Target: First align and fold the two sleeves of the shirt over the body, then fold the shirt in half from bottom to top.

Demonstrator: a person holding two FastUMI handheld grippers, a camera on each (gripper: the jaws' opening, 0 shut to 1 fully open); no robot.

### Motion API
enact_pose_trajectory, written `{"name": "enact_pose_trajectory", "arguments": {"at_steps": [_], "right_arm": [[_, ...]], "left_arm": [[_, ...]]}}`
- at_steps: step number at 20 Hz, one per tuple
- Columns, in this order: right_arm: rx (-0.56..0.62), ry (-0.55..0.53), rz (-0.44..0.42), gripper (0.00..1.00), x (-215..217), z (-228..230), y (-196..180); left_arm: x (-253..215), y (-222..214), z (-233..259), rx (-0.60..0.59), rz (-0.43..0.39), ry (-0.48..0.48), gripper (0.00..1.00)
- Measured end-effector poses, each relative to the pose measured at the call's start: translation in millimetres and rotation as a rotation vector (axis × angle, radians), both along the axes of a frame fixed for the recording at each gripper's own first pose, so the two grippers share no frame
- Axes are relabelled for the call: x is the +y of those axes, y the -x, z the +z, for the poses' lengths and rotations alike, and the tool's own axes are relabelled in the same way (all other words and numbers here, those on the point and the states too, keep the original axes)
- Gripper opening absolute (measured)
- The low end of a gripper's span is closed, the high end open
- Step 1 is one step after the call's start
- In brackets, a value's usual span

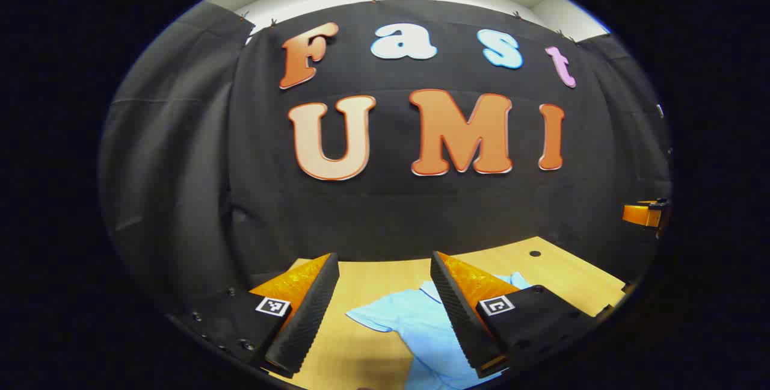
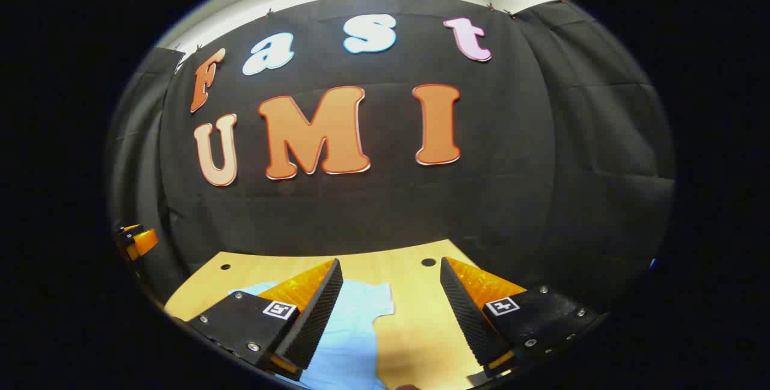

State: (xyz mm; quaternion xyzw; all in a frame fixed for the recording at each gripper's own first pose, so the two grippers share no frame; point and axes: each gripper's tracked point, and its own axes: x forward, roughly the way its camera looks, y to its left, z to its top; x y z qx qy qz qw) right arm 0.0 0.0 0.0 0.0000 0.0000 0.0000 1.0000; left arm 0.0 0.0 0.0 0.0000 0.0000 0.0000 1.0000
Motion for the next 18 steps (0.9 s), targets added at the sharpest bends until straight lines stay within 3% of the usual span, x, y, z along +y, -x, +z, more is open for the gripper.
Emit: {"name": "enact_pose_trajectory", "arguments": {"at_steps": [3,9,18], "right_arm": [[0.018,0.011,0.004,1.00,24.1,5.2,-6.2],[0.074,0.020,-0.008,0.98,32.1,0.3,-24.2],[0.167,0.039,-0.020,0.98,1.9,-2.3,-89.2]], "left_arm": [[33.9,-7.4,2.8,-0.003,0.028,0.052,0.99],[55.6,-33.1,-3.6,0.022,0.048,0.049,0.99],[33.4,-92.3,12.4,0.014,0.071,0.054,0.99]]}}
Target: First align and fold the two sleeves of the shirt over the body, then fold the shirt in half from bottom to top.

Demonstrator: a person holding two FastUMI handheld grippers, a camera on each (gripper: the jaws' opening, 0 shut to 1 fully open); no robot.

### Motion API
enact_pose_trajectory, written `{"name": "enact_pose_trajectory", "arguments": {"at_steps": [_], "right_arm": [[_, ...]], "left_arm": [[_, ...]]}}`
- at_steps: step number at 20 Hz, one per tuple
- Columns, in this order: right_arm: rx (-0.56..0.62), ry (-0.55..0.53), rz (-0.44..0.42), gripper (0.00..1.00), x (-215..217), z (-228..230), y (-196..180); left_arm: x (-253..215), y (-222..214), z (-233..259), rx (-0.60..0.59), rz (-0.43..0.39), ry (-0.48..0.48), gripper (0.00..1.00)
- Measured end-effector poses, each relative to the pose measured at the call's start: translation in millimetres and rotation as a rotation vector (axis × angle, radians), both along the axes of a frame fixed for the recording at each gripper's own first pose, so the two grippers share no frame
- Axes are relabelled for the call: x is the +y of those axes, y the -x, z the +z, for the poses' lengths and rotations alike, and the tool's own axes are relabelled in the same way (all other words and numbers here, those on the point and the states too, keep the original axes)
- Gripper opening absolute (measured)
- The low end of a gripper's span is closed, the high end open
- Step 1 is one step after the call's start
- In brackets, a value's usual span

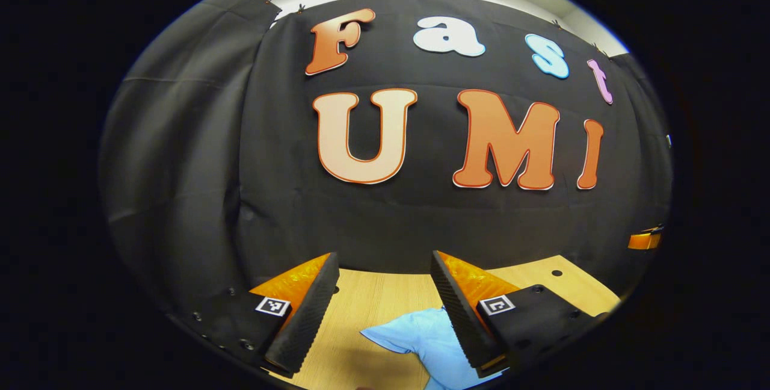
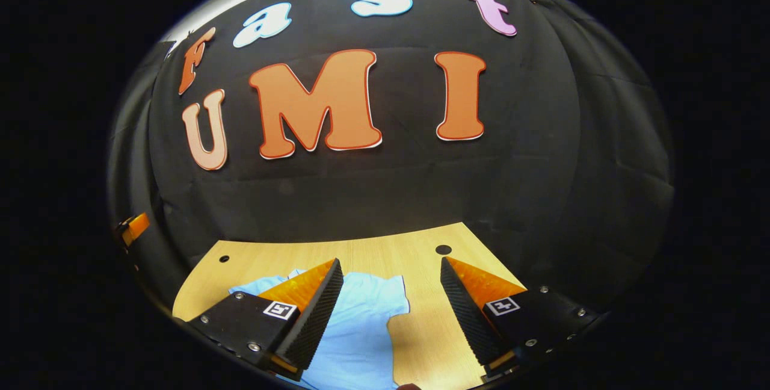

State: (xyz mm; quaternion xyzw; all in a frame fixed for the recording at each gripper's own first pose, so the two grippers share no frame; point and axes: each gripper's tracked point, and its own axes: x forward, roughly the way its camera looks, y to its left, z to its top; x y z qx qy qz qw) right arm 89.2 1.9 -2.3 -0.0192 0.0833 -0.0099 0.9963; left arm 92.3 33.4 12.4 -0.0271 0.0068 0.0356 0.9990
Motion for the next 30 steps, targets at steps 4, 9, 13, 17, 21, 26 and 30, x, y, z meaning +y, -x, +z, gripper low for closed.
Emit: {"name": "enact_pose_trajectory", "arguments": {"at_steps": [4,9,13,17,21,26,30], "right_arm": [[0.076,0.011,0.001,0.98,-15.1,-15.7,-38.6],[0.212,0.000,-0.010,0.99,-26.9,-50.8,-99.6],[0.340,0.049,-0.027,0.99,-38.3,-81.6,-143.2],[0.493,0.006,-0.027,0.98,-28.9,-120.8,-177.6],[0.653,-0.015,-0.046,0.98,-26.6,-166.9,-201.6],[0.826,0.004,-0.074,0.98,-26.3,-226.1,-214.8],[0.919,0.045,-0.103,0.99,-35.0,-263.3,-219.2]], "left_arm": [[-11.0,-14.9,-6.6,0.016,0.010,0.008,0.99],[-7.7,-32.9,-10.9,0.036,0.022,-0.021,0.99],[0.5,-48.4,-10.7,0.042,0.018,-0.057,0.99],[7.8,-62.5,-18.9,0.056,0.017,-0.058,0.99],[15.0,-75.6,-36.7,0.088,0.017,-0.038,0.99],[25.7,-89.4,-55.9,0.131,0.035,-0.024,0.99],[35.2,-96.3,-72.2,0.166,0.050,-0.009,0.99]]}}
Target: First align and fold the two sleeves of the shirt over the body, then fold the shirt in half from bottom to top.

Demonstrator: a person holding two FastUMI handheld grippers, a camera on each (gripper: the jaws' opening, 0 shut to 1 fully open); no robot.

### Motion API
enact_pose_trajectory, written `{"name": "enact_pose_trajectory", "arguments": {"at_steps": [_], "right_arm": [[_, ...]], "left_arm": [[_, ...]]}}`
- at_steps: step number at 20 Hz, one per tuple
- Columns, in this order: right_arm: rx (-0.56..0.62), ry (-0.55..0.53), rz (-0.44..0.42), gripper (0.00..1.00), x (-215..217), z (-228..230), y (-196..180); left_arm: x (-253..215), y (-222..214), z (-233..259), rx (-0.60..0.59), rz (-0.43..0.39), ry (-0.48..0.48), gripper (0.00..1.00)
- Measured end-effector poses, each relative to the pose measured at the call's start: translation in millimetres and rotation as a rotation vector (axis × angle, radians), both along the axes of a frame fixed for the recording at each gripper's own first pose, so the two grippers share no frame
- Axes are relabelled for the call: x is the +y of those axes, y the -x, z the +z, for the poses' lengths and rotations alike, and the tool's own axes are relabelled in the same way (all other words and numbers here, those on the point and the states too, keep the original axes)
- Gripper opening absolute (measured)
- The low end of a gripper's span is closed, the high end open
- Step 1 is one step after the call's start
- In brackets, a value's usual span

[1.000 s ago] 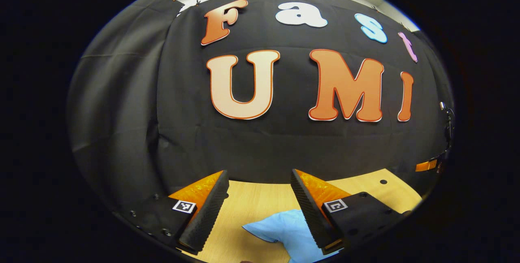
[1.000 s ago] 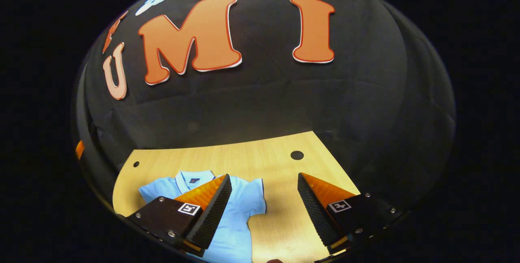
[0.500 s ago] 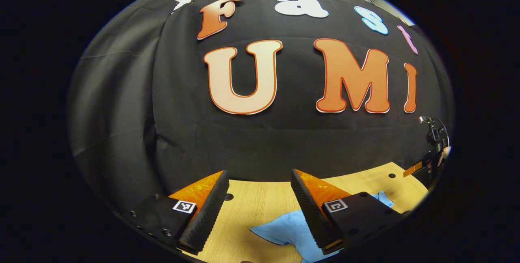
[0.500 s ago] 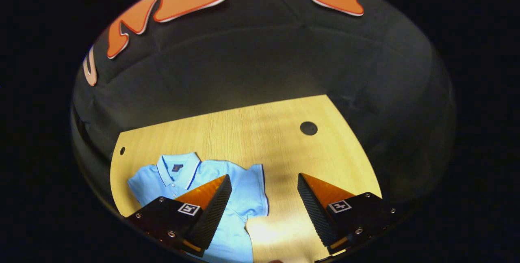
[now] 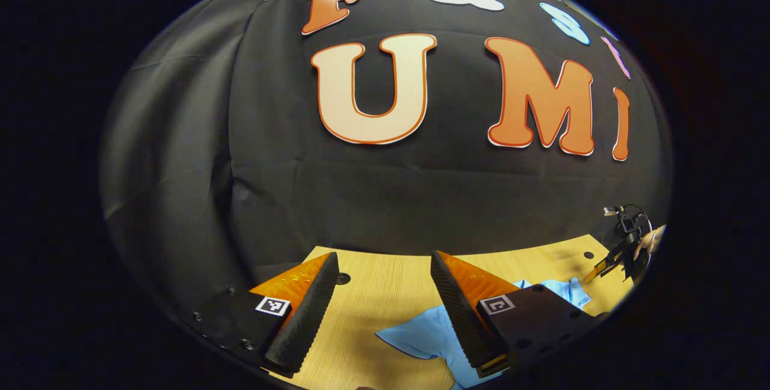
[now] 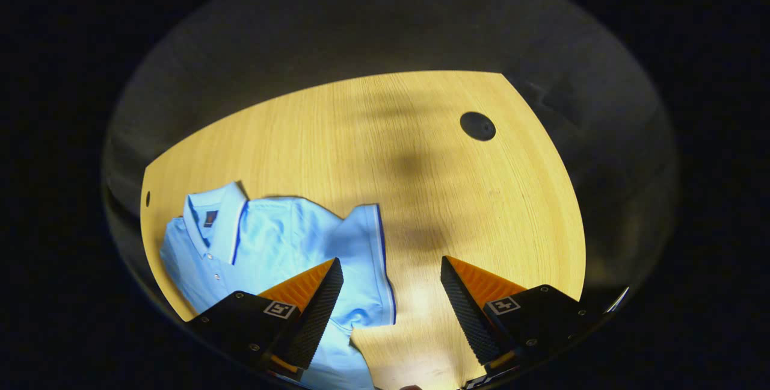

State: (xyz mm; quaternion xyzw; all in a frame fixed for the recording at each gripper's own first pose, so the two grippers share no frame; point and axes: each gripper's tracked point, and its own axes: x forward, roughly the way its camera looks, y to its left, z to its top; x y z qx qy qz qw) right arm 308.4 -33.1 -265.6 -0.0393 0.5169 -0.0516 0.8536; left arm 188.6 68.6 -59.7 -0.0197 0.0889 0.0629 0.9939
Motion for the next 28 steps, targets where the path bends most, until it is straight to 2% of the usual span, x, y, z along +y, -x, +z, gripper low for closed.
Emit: {"name": "enact_pose_trajectory", "arguments": {"at_steps": [7,11,14,15,17,18,19,20,22,26,28], "right_arm": [[0.089,0.041,-0.002,0.99,-3.5,-35.9,0.2],[0.085,0.010,-0.009,0.98,0.5,-34.0,-2.4],[0.095,-0.004,-0.008,0.81,12.4,-38.1,0.4],[0.090,-0.003,-0.006,0.63,15.8,-36.2,0.0],[0.083,-0.001,-0.003,0.37,22.1,-36.6,0.0],[0.081,0.004,-0.003,0.16,22.8,-34.7,0.1],[0.077,0.013,-0.003,0.09,23.7,-35.4,0.6],[0.080,0.032,-0.013,0.04,22.5,-35.0,2.9],[0.036,0.055,-0.015,0.02,23.8,-22.0,0.4],[-0.023,0.018,-0.012,0.01,45.0,15.2,9.1],[-0.052,0.036,0.008,0.00,54.2,34.0,16.4]], "left_arm": [[8.2,-3.1,-21.4,0.047,0.010,0.015,0.99],[9.8,-2.0,-29.8,0.064,0.014,0.024,0.99],[11.7,-0.4,-34.0,0.075,0.017,0.033,0.99],[13.0,0.5,-33.1,0.075,0.019,0.033,0.99],[18.4,5.0,-34.3,0.075,0.026,0.030,0.99],[22.2,7.6,-35.1,0.076,0.032,0.028,0.99],[26.6,9.9,-34.4,0.077,0.037,0.027,0.99],[30.6,10.8,-36.0,0.076,0.040,0.028,0.99],[39.3,15.2,-36.3,0.076,0.043,0.027,0.99],[58.1,23.2,-35.9,0.066,0.049,0.031,0.99],[64.0,28.5,-35.5,0.061,0.039,0.045,0.99]]}}
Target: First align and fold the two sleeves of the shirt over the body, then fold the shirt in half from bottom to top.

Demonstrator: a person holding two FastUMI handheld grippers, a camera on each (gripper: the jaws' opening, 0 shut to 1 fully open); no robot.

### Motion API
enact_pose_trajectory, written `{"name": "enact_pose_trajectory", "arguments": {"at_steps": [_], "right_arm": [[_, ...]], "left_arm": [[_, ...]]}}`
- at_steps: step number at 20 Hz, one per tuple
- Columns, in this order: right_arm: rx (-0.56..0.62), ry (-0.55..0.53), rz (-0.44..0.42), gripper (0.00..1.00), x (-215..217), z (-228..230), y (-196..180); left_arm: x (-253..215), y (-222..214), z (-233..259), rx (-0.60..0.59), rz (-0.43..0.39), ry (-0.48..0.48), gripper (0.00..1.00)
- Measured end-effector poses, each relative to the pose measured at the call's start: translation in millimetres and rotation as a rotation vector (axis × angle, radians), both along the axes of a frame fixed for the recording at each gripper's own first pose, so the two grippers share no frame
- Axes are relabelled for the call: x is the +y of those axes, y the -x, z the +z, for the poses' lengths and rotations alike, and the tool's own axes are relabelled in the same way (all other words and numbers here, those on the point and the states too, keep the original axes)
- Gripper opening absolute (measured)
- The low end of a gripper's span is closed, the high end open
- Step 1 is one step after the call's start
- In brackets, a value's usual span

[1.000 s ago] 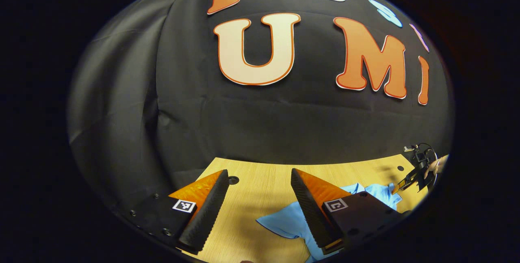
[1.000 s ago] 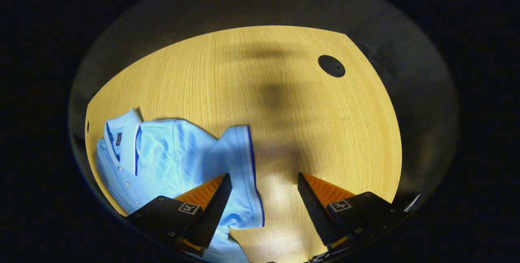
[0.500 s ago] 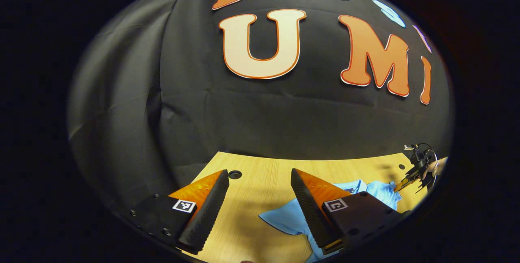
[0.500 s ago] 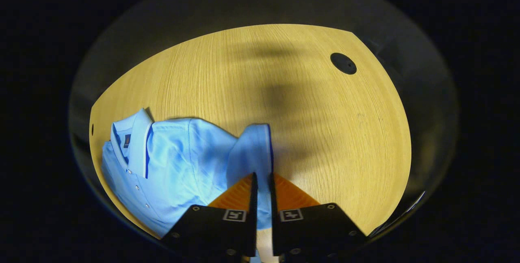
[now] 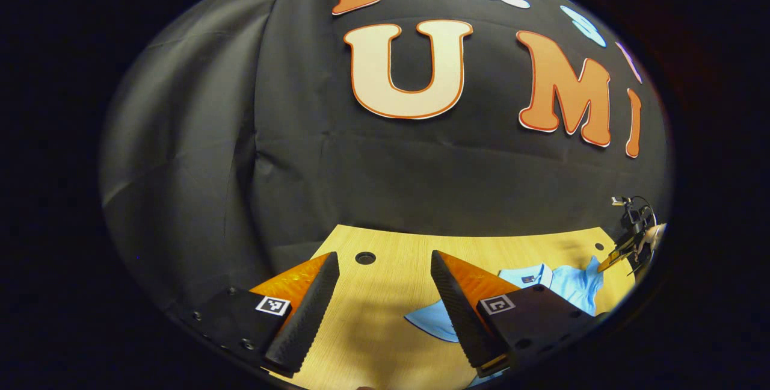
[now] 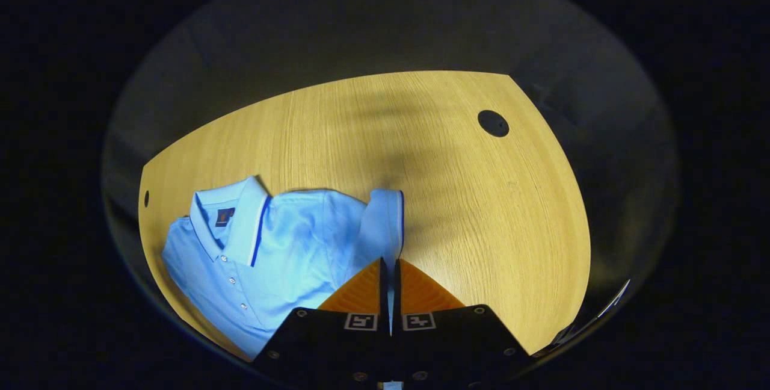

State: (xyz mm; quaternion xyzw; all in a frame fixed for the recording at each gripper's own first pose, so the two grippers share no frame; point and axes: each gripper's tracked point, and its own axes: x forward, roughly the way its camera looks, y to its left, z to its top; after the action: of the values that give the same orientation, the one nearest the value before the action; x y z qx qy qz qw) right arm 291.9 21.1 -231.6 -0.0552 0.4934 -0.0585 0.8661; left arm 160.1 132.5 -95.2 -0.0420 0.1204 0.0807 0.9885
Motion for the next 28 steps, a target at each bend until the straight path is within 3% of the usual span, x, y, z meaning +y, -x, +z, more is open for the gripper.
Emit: {"name": "enact_pose_trajectory", "arguments": {"at_steps": [9,12,15,25,28], "right_arm": [[-0.059,-0.022,0.138,0.01,111.6,42.6,35.9],[-0.057,0.020,0.205,0.01,144.6,35.3,43.9],[-0.029,-0.013,0.233,0.01,182.3,20.3,54.9],[0.022,-0.050,0.341,0.03,247.6,-27.4,76.8],[0.028,-0.086,0.359,0.11,256.5,-25.5,82.5]], "left_arm": [[59.2,17.9,8.9,-0.033,0.002,-0.029,0.99],[76.1,20.3,4.8,-0.031,0.002,-0.021,0.99],[89.1,23.7,-2.6,-0.018,0.003,-0.009,0.99],[100.2,29.4,-27.0,0.037,0.011,0.031,0.99],[93.1,28.3,-29.1,0.045,0.010,0.035,0.99]]}}
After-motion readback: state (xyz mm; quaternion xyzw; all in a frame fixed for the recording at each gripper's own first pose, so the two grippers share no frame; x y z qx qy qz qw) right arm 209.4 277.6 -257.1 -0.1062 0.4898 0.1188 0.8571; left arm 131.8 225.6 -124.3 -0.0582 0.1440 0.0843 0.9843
